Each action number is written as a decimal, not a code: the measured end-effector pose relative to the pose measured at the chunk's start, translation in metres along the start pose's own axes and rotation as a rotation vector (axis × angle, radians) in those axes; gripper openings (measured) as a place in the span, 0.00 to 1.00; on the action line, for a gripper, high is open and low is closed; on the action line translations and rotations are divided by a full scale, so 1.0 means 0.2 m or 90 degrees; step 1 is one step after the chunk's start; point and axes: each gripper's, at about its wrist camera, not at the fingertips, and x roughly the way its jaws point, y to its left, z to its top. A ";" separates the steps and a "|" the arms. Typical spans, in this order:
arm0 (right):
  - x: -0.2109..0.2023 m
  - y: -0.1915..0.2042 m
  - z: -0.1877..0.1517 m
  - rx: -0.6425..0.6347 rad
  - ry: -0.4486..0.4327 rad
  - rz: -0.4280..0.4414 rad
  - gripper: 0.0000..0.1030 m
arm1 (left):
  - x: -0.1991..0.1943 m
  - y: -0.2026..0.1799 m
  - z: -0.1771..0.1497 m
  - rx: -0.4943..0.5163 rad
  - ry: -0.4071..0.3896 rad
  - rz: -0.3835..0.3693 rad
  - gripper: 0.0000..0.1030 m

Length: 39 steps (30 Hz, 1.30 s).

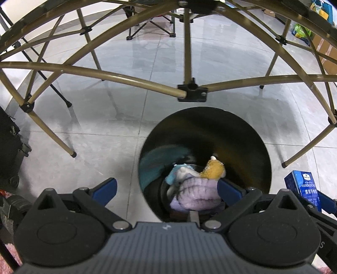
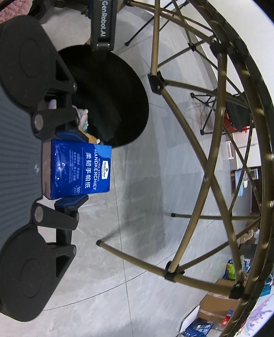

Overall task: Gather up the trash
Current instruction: 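Raise the open left tool out of the bin, then move the right tool over the bin and open it to drop the tissue pack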

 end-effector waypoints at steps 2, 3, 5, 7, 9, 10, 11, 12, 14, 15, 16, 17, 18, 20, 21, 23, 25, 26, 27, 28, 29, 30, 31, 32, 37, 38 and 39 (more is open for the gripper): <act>0.00 0.03 0.00 -0.007 0.000 0.004 0.49 | 0.00 0.03 -0.01 -0.005 -0.001 0.002 1.00; 0.00 0.05 0.01 -0.010 -0.001 0.005 0.49 | 0.00 0.05 -0.01 -0.007 -0.001 0.003 1.00; 0.00 0.08 0.01 -0.016 -0.001 0.009 0.49 | -0.01 0.08 -0.01 -0.012 -0.002 0.006 1.00; 0.01 0.11 0.02 -0.021 -0.001 0.012 0.49 | -0.01 0.11 -0.02 -0.017 -0.002 0.008 1.00; 0.01 0.15 0.02 -0.028 -0.001 0.016 0.49 | -0.01 0.15 -0.02 -0.023 -0.003 0.010 1.00; 0.01 0.17 0.03 -0.031 -0.002 0.018 0.49 | -0.01 0.17 -0.03 -0.026 -0.002 0.010 1.00; 0.01 0.19 0.03 -0.035 -0.002 0.021 0.49 | -0.01 0.18 -0.03 -0.028 -0.002 0.012 1.00; 0.02 0.21 0.03 -0.039 -0.001 0.022 0.49 | -0.01 0.20 -0.03 -0.031 -0.003 0.013 1.00; 0.02 0.24 0.04 -0.047 0.001 0.026 0.49 | -0.02 0.23 -0.03 -0.037 -0.004 0.016 1.00; 0.03 0.26 0.04 -0.049 0.002 0.027 0.49 | -0.02 0.25 -0.04 -0.041 -0.003 0.018 1.00; 0.03 0.27 0.04 -0.052 0.002 0.028 0.49 | -0.02 0.26 -0.04 -0.043 -0.003 0.019 1.00; 0.03 0.29 0.04 -0.056 0.003 0.029 0.49 | -0.02 0.28 -0.04 -0.046 -0.003 0.021 1.00; 0.04 0.31 0.04 -0.058 0.004 0.031 0.49 | -0.02 0.29 -0.04 -0.048 -0.002 0.022 1.00; 0.04 0.34 0.05 -0.064 0.006 0.034 0.49 | -0.02 0.32 -0.05 -0.052 -0.002 0.024 1.00; 0.05 0.35 0.05 -0.067 0.007 0.036 0.49 | -0.02 0.33 -0.05 -0.054 -0.001 0.026 1.00; 0.05 0.39 0.05 -0.073 0.009 0.040 0.49 | -0.01 0.36 -0.05 -0.056 -0.001 0.028 1.00; 0.06 0.42 0.06 -0.079 0.011 0.043 0.49 | -0.01 0.38 -0.06 -0.060 -0.001 0.031 1.00; 0.06 0.44 0.06 -0.082 0.011 0.045 0.49 | -0.01 0.40 -0.07 -0.063 0.000 0.033 1.00; 0.06 0.45 0.06 -0.085 0.011 0.047 0.49 | -0.01 0.42 -0.07 -0.066 0.001 0.035 1.00; 0.06 0.47 0.06 -0.087 0.011 0.049 0.49 | -0.01 0.43 -0.07 -0.069 0.001 0.037 1.00; 0.06 0.49 0.06 -0.090 0.012 0.052 0.49 | 0.00 0.44 -0.08 -0.072 0.002 0.039 1.00; 0.07 0.50 0.07 -0.093 0.013 0.053 0.49 | 0.00 0.46 -0.08 -0.075 0.004 0.041 1.00; 0.07 0.52 0.07 -0.095 0.014 0.055 0.49 | 0.00 0.48 -0.08 -0.078 0.005 0.043 1.00; 0.08 0.54 0.07 -0.098 0.015 0.057 0.49 | 0.01 0.49 -0.08 -0.081 0.007 0.045 1.00; 0.11 0.60 0.06 -0.108 0.024 0.060 0.49 | 0.03 0.56 -0.10 -0.094 0.015 0.055 1.00; 0.12 0.61 0.06 -0.110 0.026 0.061 0.49 | 0.04 0.57 -0.10 -0.096 0.016 0.057 1.00; 0.13 0.63 0.06 -0.111 0.029 0.061 0.49 | 0.04 0.59 -0.10 -0.098 0.018 0.059 1.00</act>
